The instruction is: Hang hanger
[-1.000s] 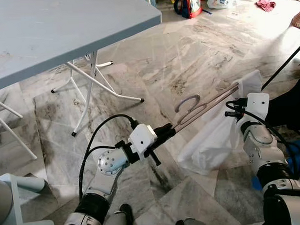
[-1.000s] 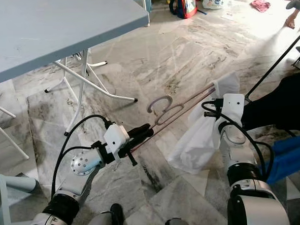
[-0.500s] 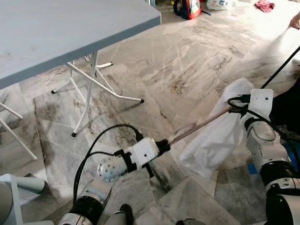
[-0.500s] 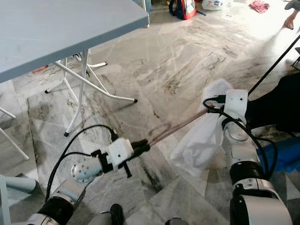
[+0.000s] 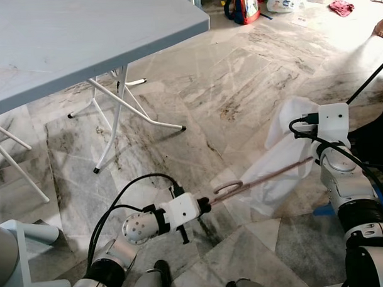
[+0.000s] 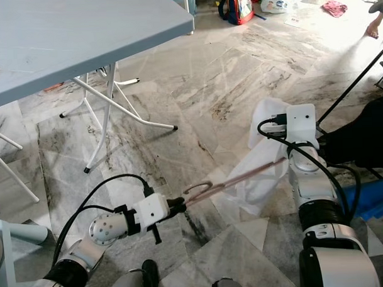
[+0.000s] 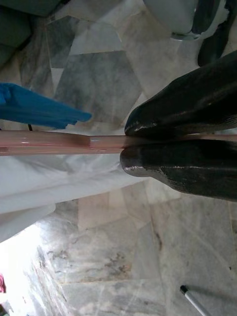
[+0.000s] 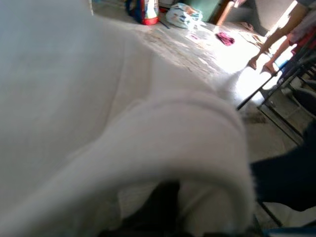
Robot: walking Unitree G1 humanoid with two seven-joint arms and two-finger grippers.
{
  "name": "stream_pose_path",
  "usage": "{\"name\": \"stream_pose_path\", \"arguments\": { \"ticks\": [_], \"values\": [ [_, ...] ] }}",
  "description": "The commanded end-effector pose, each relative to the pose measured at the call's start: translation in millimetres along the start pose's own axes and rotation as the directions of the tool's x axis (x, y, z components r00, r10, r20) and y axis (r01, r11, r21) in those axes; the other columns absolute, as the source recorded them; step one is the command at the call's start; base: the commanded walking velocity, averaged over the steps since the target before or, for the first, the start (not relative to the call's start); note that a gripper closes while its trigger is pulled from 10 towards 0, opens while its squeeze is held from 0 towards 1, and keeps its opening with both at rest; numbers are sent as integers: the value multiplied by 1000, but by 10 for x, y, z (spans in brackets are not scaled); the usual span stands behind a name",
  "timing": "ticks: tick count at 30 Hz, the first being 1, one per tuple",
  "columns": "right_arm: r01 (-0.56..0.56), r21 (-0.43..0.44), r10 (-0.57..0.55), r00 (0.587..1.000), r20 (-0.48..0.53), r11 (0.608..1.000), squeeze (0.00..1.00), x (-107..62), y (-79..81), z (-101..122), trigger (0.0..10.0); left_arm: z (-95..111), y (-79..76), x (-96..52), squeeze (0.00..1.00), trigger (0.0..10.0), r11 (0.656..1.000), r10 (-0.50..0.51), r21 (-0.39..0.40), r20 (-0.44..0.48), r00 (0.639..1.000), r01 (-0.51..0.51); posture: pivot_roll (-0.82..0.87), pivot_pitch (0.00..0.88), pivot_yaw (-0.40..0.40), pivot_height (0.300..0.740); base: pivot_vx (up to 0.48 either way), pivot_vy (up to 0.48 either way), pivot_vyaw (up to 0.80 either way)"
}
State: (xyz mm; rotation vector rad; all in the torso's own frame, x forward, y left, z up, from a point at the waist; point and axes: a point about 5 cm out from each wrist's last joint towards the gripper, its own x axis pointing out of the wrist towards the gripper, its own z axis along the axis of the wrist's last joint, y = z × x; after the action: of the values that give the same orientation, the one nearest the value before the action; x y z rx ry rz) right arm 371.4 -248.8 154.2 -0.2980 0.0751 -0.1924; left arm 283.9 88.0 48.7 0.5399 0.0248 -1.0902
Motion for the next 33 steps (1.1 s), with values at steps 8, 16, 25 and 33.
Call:
{"name": "stream_pose_path", "arguments": {
  "ticks": [8, 16, 25, 33],
  "values": [
    [0, 64, 8, 990, -138, 998, 0, -99, -65, -371, 0, 126, 148, -18, 0, 0, 992, 125, -12, 105, 987, -125, -63, 204, -10, 740, 0, 0, 0],
    [238, 142, -224, 969, -108, 961, 0, -189, -427, -438, 0, 71, 209, -227, 0, 0, 957, 278, -131, 171, 945, -258, -63, 207, -5, 740, 0, 0, 0],
    [375, 261, -345, 926, -156, 890, 0, -225, -526, -499, 0, 87, 118, -205, 0, 0, 943, 309, -190, 191, 932, -273, -49, 203, -7, 740, 0, 0, 0],
    [262, 271, -229, 962, -145, 927, 0, -384, -205, -668, 0, -172, 256, -277, 0, 2196, 701, 623, -414, -42, 781, -581, -42, 188, -6, 740, 0, 0, 0]
  ]
}}
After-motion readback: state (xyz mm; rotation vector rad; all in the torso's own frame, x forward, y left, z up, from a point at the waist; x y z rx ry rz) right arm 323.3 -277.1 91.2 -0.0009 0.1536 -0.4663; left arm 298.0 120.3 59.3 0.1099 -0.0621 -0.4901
